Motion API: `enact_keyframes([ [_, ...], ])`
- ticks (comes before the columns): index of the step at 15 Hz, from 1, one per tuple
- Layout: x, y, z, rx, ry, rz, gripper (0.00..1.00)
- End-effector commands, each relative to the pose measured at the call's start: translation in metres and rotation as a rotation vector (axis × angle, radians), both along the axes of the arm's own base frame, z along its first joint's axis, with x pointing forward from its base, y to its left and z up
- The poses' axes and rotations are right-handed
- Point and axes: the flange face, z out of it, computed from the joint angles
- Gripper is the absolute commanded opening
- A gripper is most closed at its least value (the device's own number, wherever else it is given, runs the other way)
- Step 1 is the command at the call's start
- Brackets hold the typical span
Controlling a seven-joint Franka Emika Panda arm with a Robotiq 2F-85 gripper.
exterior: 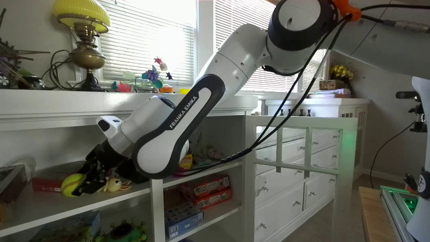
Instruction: Pick up the green ball from the counter and put it in the cabinet, then pick it up again and put it on the counter
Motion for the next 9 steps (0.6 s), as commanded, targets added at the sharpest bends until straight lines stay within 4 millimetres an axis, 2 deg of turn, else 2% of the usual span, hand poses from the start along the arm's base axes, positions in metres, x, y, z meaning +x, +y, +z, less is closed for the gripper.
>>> enact_keyframes([
  [1, 0.025, -0.012, -0.007, 0.048, -0.05, -0.026, 0.4],
  [5, 0.041, -0.027, -0.02, 0.063, -0.06, -0.047, 0.4],
  [9, 0.053, -0.026, -0.027, 0.1, -0.07, -0.043, 0.4],
])
